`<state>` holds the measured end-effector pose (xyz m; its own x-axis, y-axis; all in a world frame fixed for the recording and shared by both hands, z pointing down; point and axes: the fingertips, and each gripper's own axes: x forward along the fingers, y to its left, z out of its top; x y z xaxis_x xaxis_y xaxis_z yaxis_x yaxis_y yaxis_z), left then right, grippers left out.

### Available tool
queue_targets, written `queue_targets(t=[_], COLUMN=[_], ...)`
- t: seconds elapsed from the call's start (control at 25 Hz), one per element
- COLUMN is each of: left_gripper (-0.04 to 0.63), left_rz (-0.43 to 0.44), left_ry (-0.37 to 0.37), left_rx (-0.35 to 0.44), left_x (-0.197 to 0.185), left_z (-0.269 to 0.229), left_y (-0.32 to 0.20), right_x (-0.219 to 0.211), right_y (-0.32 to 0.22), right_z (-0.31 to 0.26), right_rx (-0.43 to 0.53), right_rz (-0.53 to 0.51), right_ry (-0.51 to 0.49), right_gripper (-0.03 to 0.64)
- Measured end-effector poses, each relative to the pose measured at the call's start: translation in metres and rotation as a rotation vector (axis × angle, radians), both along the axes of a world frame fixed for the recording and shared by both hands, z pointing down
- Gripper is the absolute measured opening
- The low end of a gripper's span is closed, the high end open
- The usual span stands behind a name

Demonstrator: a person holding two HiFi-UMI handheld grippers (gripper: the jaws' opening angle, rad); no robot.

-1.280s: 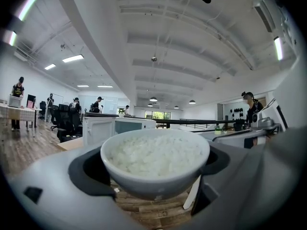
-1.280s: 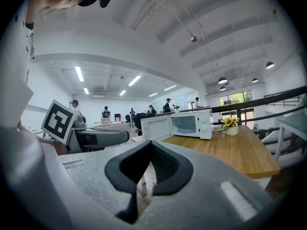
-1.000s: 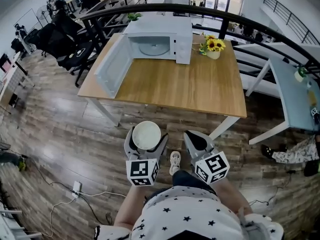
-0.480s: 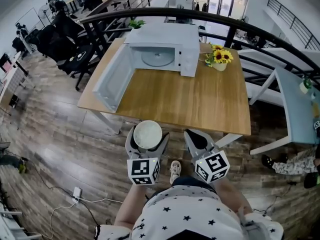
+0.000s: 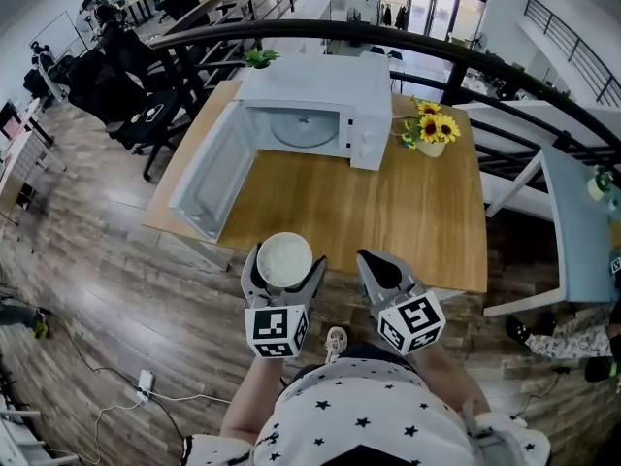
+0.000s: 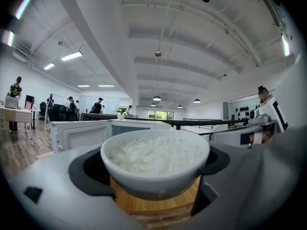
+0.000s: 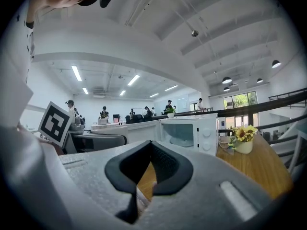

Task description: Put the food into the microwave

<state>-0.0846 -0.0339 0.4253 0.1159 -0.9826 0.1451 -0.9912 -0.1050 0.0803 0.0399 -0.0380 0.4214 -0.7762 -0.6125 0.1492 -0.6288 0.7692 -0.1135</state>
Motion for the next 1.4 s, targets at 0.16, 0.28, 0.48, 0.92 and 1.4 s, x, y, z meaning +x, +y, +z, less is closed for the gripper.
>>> queue_targets(t=[0.16,0.28,0.48,0.92,1.4], left_gripper=[0.529,0.529,0.529,0.529,0.529], left_rz=[-0.011,-0.019,-0.033,-0.029,0.019], left_ry=[0.003,0.004,0.006,-0.003,-0.013], left_rx=[0.001,0.004,-0.005,-0.008,-0.023], left_x=[-0.002,-0.004,-0.007,-0.017,-0.038], left_z=[0.000,-0.001,0.003,0.007,0.020], left_y=[-0.028,-0.046,-0.067,-0.106,-0.191], right_x=[0.001,0.000,0.000,-0.010,-0.033], right_y=[-0.029,-0.047,-0.067,-0.084,-0.152], right_z=[0.000,-0.001,0.003,0.012,0.013], right_rx=[0.002,0.007,-0.002,-0.022,-0.024], right_rz=[-0.006,-0.014,-0.021,-0.038,0.009], right_ry=[0.003,0.005,0.010,0.023,0.032], right_gripper=[0.005,0.005,0.005,0.005,0.005])
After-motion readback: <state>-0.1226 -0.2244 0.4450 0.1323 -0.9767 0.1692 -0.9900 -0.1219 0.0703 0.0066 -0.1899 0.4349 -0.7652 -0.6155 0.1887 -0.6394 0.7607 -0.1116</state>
